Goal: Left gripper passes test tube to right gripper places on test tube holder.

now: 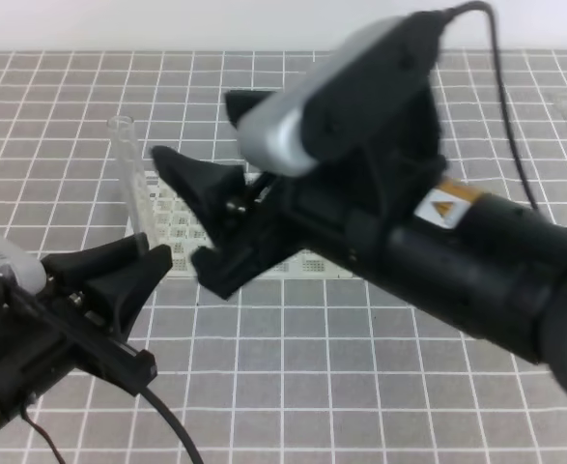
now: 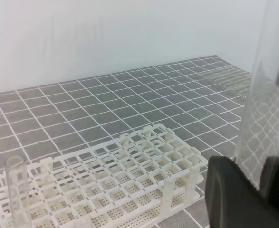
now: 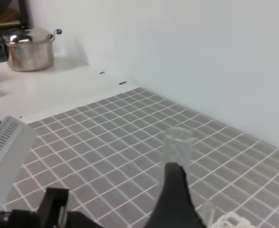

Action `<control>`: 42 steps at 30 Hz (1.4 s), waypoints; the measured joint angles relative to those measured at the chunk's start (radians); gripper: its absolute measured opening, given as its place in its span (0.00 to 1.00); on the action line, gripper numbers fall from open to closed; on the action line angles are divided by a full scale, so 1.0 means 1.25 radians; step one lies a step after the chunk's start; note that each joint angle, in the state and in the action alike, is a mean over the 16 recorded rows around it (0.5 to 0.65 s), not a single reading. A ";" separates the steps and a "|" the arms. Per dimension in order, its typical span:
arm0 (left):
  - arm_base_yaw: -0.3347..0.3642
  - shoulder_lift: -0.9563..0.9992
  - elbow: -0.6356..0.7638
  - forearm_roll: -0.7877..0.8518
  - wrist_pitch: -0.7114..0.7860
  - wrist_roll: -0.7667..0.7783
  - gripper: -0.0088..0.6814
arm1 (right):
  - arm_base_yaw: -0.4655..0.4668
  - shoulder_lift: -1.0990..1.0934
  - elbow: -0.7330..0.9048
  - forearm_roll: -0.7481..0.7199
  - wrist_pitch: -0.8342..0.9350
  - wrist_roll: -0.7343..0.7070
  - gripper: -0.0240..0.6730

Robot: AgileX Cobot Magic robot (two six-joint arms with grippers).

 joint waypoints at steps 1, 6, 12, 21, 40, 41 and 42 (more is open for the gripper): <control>0.000 0.000 0.000 0.000 0.001 -0.001 0.13 | 0.000 0.009 -0.009 0.000 0.000 0.004 0.71; 0.000 0.000 0.000 -0.001 0.000 -0.007 0.13 | 0.000 0.053 -0.046 0.000 -0.001 0.025 0.71; 0.000 0.000 0.000 -0.001 -0.002 -0.017 0.13 | 0.000 0.094 -0.075 -0.001 -0.009 0.052 0.71; 0.000 0.000 0.000 -0.002 -0.002 -0.031 0.13 | 0.000 0.136 -0.106 -0.003 -0.018 0.088 0.71; 0.000 0.000 0.000 -0.003 -0.005 -0.057 0.14 | 0.001 0.199 -0.153 -0.003 -0.028 0.112 0.62; 0.000 0.000 0.000 -0.002 -0.005 -0.058 0.14 | 0.001 0.200 -0.153 -0.003 -0.030 0.113 0.61; 0.000 0.000 0.000 -0.002 -0.005 -0.059 0.14 | 0.001 0.201 -0.153 -0.003 -0.032 0.115 0.60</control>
